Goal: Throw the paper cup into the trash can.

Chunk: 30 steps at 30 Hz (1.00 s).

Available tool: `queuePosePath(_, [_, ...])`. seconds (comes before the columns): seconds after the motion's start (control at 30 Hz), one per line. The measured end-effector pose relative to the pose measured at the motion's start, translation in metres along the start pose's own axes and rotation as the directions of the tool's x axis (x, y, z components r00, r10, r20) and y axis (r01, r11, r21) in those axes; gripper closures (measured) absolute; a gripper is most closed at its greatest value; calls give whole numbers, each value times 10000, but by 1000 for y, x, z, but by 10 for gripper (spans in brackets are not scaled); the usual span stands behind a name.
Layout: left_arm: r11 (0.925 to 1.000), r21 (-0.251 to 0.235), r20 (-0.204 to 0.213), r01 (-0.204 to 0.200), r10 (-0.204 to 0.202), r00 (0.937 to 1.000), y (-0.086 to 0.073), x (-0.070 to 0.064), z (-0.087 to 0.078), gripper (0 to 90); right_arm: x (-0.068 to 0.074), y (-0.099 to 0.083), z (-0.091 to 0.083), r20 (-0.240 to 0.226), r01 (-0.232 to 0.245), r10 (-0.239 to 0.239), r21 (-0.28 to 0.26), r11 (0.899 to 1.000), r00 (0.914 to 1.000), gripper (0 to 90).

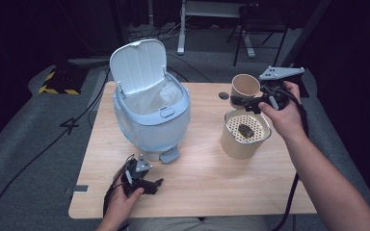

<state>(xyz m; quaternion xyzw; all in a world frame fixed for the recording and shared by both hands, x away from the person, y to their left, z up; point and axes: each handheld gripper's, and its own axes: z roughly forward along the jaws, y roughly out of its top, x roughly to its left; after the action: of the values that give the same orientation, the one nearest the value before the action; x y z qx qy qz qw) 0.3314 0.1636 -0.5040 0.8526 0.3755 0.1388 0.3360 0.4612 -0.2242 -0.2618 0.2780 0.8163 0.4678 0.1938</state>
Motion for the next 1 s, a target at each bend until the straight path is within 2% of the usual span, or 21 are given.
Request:
queuePosePath(0.23, [9999, -37, -113, 125, -125, 9999, -1, 0, -1, 94, 18, 28, 17, -259, 185, -187, -79, 9998, 9995, 283])
queuePosePath(0.43, [9999, -34, -111, 97, -98, 9999, -1, 0, -1, 95, 35, 50, 34, -161, 210, -211, -82, 9997, 9996, 282])
queuePosePath(0.6, [9999, 25, -154, 106, -106, 9998, -1, 0, -1, 84, 50, 67, 48, -282, 328, -331, -109, 9994, 9991, 282])
queuePosePath(0.73, [9995, 52, -154, 296, -295, 9994, 0, 0, 1, 65, 62, 78, 60, -465, 455, -462, -146, 9989, 9979, 281])
queuePosePath(1.0, [9992, 172, -207, 354, -350, 9992, 1, 1, 2, 22, 84, 91, 87, -784, 395, -437, -544, 9977, 9960, 279])
